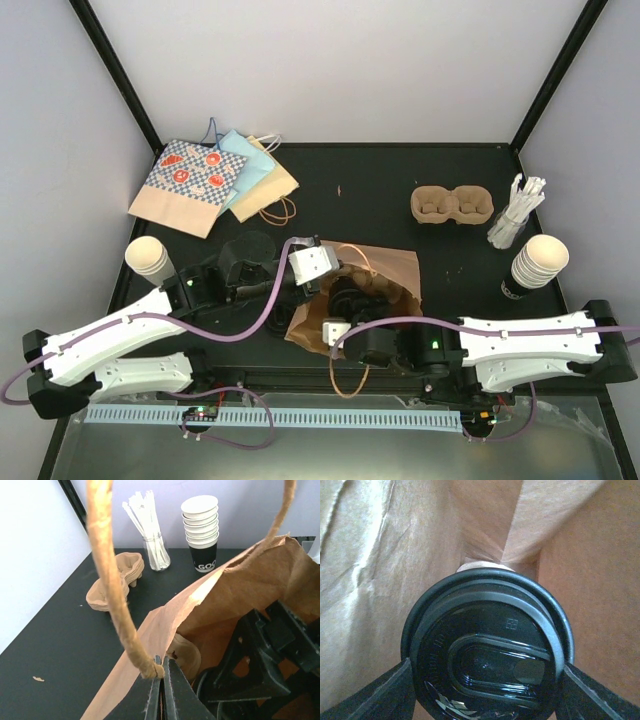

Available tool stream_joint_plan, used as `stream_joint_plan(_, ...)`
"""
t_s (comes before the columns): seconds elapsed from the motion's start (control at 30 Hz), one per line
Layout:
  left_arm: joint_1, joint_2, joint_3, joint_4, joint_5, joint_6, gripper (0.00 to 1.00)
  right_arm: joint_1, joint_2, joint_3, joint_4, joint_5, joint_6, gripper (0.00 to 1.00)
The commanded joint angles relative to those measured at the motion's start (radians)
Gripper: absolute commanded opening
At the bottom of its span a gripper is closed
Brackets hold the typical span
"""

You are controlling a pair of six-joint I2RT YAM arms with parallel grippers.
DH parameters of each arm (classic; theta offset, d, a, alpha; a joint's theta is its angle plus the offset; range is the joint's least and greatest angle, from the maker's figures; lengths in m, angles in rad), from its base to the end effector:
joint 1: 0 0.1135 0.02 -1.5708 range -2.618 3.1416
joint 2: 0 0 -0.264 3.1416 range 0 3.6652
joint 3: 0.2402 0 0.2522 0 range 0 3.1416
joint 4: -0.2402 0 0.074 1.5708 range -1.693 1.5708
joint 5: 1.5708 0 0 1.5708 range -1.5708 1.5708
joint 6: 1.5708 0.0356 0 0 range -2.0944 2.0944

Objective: Pack the takeout coffee

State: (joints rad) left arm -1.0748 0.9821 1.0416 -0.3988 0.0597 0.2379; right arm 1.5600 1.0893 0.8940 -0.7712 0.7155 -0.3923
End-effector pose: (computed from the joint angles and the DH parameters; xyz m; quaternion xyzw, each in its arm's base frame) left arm 0.1017 -0.1924 0.3711 0.5116 0.6359 -0.2569 0.5176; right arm 0.0256 0.2067 0.2758 -0.6824 0.5873 -0.1253 0.4168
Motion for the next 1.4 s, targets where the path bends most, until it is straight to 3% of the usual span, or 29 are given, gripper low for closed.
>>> stream_joint_plan(0.0, -0.022, -0.007, 0.000, 0.063, -0.015, -0.028, 0.01, 0.006, -0.007, -0.063, 0.131, 0.001, -0.031, 0.47)
stream_joint_plan(0.37, -0.069, -0.006, 0.001, 0.046, -0.034, -0.058, 0.02, 0.001, 0.015, -0.166, 0.194, -0.043, -0.016, 0.47)
stream_joint_plan(0.53, -0.097, -0.003, 0.008, 0.019, -0.025, -0.074, 0.01, -0.059, 0.001, -0.180, 0.213, -0.063, -0.007, 0.45)
stream_joint_plan(1.0, -0.165, -0.019, -0.030, -0.001, -0.076, -0.114, 0.01, -0.094, -0.037, -0.194, 0.354, 0.005, -0.066, 0.44)
stream_joint_plan(1.37, -0.174, -0.022, -0.025, 0.000, -0.094, -0.112, 0.01, -0.104, 0.001, -0.178, 0.215, -0.062, -0.008, 0.44)
